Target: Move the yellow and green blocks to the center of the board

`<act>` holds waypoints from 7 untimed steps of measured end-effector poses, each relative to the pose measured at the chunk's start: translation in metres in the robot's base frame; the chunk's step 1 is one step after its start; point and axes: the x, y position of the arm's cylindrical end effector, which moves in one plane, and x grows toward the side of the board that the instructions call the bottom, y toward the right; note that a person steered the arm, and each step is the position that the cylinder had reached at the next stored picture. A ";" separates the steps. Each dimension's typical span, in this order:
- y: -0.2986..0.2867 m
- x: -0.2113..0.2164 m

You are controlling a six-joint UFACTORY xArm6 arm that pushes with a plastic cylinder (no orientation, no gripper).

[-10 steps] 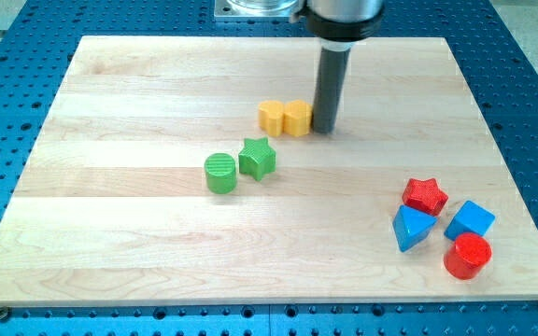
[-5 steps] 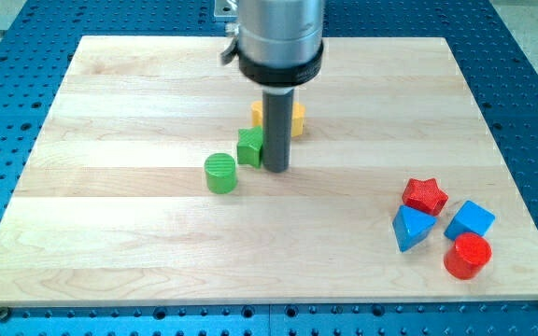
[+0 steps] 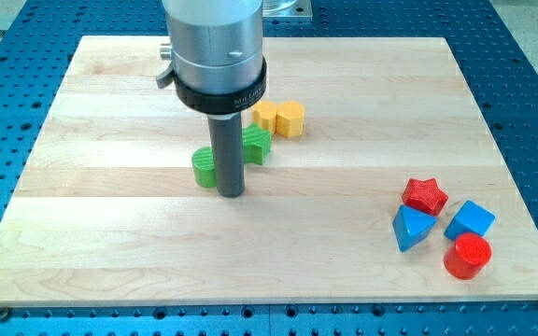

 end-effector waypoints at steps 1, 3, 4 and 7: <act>-0.030 0.007; -0.030 -0.027; 0.040 -0.013; 0.163 -0.121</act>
